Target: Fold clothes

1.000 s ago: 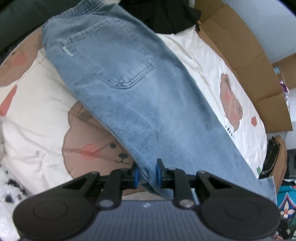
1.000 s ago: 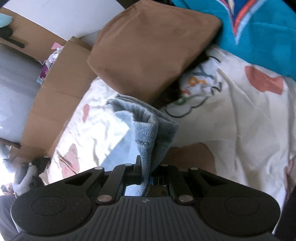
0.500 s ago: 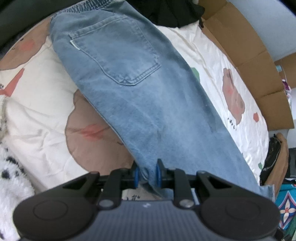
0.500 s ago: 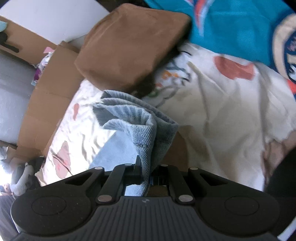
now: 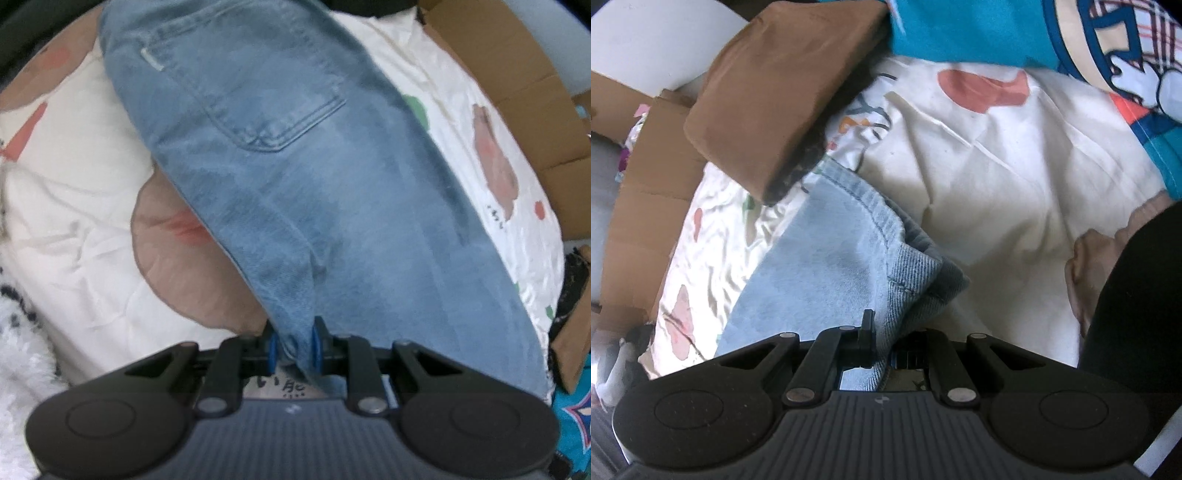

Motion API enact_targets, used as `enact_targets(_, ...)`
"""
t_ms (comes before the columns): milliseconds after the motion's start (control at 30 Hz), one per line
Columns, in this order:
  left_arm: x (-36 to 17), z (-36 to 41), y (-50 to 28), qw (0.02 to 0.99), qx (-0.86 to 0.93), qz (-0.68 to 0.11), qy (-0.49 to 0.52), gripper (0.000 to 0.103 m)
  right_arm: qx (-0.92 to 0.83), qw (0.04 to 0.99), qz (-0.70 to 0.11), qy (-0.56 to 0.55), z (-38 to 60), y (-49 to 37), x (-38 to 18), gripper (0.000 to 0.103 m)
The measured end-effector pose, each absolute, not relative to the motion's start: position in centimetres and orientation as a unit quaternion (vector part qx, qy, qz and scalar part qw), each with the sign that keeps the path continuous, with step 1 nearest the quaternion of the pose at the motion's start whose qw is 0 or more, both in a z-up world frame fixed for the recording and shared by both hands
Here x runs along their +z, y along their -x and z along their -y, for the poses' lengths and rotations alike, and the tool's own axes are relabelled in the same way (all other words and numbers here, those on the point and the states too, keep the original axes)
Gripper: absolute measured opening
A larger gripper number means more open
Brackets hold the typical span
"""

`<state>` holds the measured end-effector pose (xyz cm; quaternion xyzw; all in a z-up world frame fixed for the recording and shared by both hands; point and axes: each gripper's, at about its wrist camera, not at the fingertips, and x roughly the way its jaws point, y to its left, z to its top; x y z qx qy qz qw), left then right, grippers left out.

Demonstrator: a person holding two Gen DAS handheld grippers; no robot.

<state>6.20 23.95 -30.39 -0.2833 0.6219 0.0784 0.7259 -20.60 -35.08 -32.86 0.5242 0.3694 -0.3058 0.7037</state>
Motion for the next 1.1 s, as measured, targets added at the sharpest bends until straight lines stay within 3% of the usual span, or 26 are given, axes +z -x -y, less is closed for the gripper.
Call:
enact_targets(133,-30.8,-24.0,-6.5,0.716,0.092,-0.638,0.27,0.027,-0.327,0.672,-0.37,-0.552,35.9,21.4,-34.5,0.009)
enact_targets(400,-27.6,-25.4,-6.8,0.74,0.096,-0.625,0.231,0.031,-0.341,0.686,-0.361,-0.531,37.1,24.2,-32.1,0.031)
enact_targets(533,-25.7,-26.3,-7.9,0.756,0.118,-0.605,0.22,0.046,-0.338,0.696,-0.387,-0.501,37.7,24.3,-30.2,0.031)
enact_targets(700,-24.8,-26.4,-9.5,0.762,0.125,-0.603,0.199,0.046,-0.321,0.75,-0.387,-0.43,39.3,23.9,-26.9,0.031)
enact_targets(833,-23.9,-26.0,-11.2,0.773,0.123,-0.594,0.183,0.054,-0.299,0.77,-0.416,-0.381,39.9,22.3,-26.3,0.031)
enact_targets(1100,-24.6,-25.3,-13.4,0.772,0.131,-0.6,0.166,0.054,-0.237,0.802,-0.447,-0.319,37.4,18.9,-26.8,0.041)
